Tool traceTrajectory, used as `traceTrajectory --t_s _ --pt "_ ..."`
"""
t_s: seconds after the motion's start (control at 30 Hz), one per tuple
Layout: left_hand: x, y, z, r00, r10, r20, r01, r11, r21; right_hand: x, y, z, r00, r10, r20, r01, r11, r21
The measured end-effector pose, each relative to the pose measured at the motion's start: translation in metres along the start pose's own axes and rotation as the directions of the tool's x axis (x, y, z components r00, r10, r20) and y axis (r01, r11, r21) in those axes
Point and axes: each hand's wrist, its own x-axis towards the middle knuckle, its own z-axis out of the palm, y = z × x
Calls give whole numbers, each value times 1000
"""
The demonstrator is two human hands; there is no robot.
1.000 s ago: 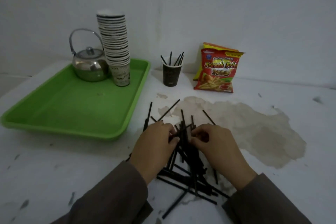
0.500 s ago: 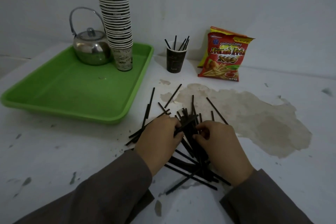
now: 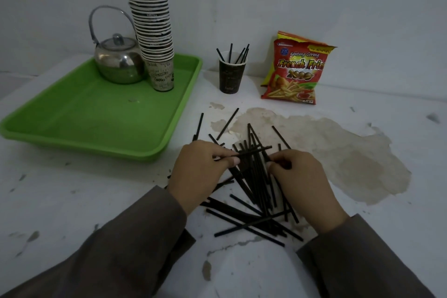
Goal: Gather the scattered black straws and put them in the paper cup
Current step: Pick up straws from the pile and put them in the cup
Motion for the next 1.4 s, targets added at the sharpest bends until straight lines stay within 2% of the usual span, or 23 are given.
traceTrajectory --t_s 0.27,0.43,0.57,0.7,1.17,1.4 --pt "3 3 0 997 41 -62 -50 986 -157 -1 -6 -1 996 90 22 -93 937 336" --pt "2 9 -2 993 39 -111 -74 942 -326 -4 -14 -9 997 69 -29 -45 863 503" --pt "3 11 -2 991 -31 -127 -32 884 -466 -6 -19 -13 992 3 -127 65 850 523" --pt "4 8 -1 986 -89 -138 11 872 -489 -6 -21 -13 982 -45 -183 137 839 526" --pt "4 7 0 987 -80 -143 -18 817 -577 -7 -12 1 982 -140 -126 177 916 360" --pt "14 16 -6 993 -48 -107 -31 775 -631 4 -18 -4 992 -82 -98 120 863 491"
